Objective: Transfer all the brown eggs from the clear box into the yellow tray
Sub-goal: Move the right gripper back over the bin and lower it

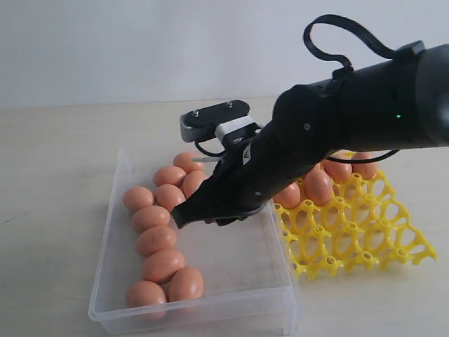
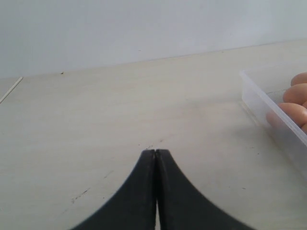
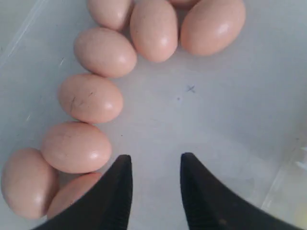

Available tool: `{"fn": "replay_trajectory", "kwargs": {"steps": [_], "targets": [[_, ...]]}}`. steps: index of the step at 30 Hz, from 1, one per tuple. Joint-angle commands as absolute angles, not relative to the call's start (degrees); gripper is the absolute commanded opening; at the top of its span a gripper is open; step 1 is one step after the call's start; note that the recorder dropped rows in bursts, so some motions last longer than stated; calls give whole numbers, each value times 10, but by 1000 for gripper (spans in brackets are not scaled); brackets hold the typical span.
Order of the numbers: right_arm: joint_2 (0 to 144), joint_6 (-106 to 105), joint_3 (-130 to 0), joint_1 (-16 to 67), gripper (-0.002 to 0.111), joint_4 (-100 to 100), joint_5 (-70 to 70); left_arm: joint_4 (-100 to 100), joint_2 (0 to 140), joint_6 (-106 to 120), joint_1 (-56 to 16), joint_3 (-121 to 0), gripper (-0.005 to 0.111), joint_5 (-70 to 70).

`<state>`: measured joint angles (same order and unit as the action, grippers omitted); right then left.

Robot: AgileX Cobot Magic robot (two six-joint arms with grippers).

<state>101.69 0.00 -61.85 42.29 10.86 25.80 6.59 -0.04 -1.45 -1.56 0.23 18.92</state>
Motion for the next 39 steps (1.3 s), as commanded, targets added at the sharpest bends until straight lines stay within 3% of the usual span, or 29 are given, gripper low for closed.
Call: {"fn": "replay_trajectory", "kwargs": {"steps": [1, 11, 23, 39], "targets": [[1036, -15, -644, 427, 42, 135, 286, 67, 0, -18, -16, 0, 0, 181], [1121, -49, -725, 433, 56, 195, 385, 67, 0, -18, -16, 0, 0, 181], [1211, -38, -786, 432, 56, 225, 434, 67, 0, -18, -16, 0, 0, 181], [1184, -38, -786, 436, 56, 218, 419, 67, 0, -18, -16, 0, 0, 181]]}}
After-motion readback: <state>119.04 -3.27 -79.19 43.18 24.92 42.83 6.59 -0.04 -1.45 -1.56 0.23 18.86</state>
